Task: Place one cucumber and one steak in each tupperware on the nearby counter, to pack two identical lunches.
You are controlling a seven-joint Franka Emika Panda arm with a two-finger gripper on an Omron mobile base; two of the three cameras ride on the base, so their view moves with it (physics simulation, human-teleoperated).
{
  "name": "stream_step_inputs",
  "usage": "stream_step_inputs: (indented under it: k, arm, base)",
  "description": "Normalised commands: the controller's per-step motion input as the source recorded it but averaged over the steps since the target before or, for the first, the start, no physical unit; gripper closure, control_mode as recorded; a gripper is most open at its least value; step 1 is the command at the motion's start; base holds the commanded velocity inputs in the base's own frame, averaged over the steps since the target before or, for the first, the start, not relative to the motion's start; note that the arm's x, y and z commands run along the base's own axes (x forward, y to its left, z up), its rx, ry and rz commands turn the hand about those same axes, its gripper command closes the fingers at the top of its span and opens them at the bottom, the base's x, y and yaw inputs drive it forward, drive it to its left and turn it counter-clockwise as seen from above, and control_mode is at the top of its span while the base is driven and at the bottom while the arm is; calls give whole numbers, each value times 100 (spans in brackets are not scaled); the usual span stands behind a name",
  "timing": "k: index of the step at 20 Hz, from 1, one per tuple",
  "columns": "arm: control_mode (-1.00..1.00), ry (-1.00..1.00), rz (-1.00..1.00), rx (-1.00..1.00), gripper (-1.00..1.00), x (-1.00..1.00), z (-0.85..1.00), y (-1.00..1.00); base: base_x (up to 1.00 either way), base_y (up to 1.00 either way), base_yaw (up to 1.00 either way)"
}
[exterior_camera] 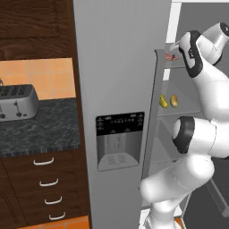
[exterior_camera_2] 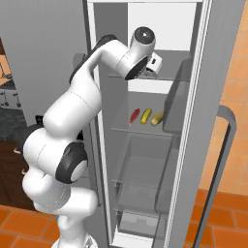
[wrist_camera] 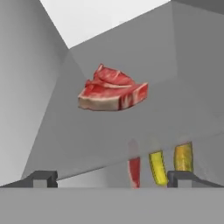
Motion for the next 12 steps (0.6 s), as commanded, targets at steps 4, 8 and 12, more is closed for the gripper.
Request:
stream_step_inputs:
  k: [4, 8, 12]
  arm:
    - [-100, 11, -9, 0, -100, 49, -23, 23]
    - [-100, 0, -11, 0, -100, 57, 3, 37]
    - [-100, 4, -4, 0, -100, 59, -13, 7]
  base:
    - [0, 0, 0]
    - [0, 0, 0]
    - [0, 0, 0]
